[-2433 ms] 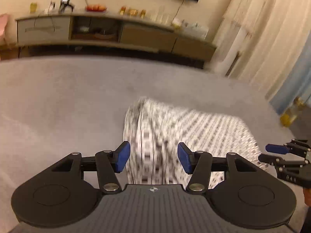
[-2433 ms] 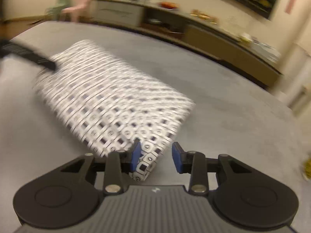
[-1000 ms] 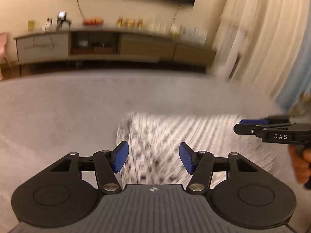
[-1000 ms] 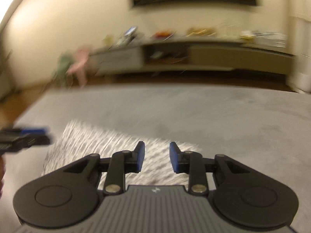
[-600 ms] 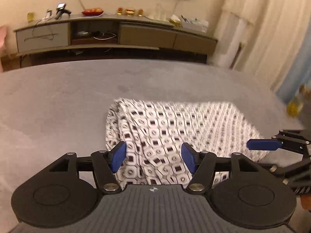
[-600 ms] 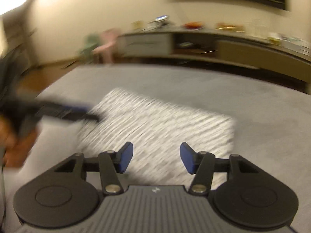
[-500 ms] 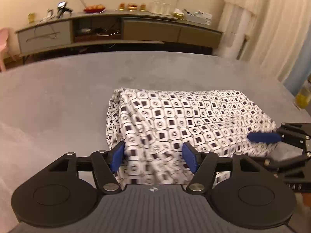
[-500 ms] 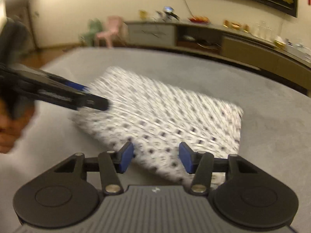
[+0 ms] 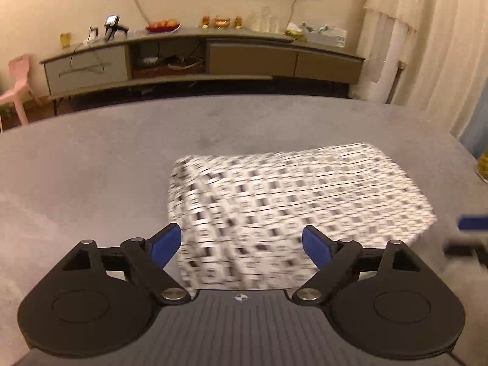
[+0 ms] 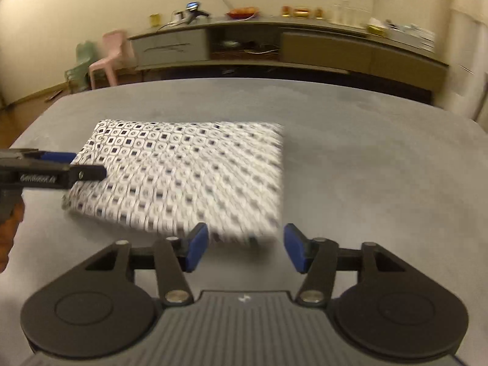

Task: Fold clothes

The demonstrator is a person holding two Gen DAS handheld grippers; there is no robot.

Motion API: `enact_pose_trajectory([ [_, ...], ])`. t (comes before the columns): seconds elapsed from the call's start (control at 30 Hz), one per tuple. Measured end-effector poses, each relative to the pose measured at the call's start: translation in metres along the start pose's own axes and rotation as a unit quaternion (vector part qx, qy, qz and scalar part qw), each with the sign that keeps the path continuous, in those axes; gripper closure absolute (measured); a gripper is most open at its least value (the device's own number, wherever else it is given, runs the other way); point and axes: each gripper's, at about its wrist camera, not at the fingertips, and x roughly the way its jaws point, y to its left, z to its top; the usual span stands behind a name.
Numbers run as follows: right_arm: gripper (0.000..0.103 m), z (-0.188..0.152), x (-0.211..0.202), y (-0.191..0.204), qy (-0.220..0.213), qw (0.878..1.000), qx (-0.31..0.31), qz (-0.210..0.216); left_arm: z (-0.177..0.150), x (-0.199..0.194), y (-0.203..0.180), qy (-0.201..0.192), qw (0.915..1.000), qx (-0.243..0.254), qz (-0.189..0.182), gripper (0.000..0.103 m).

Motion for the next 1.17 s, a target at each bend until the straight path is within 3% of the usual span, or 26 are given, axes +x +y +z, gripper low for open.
enact_pose_trajectory([
  [0.1, 0.012, -0.035, -0.033, 0.0, -0.009, 1.0, 0.011, 0.02, -0.002, -0.028, -0.022, -0.018, 0.9998, 0.004, -0.011, 0.005],
  [0.27, 0.011, -0.066, -0.037, 0.008, -0.011, 0.999, 0.043, -0.009, -0.018, -0.076, -0.048, -0.033, 0.9994, 0.0, -0.009, 0.001],
  [0.5, 0.009, -0.059, -0.042, 0.048, -0.042, 0.999, -0.02, -0.006, -0.057, -0.12, -0.064, -0.065, 0.9971, -0.038, 0.014, 0.001],
  [0.73, 0.009, -0.065, -0.048, 0.049, -0.035, 0.999, -0.006, -0.007, -0.08, -0.135, -0.069, -0.067, 0.9948, -0.037, 0.067, 0.001],
  [0.97, 0.007, -0.068, -0.05, 0.054, -0.035, 0.999, -0.009, -0.011, -0.09, -0.137, -0.059, -0.076, 0.9929, -0.082, 0.04, 0.001],
  [1.17, 0.007, -0.068, -0.044, 0.054, -0.028, 0.999, -0.019, -0.021, -0.092, -0.125, -0.058, -0.053, 0.9932, -0.087, 0.056, 0.001],
])
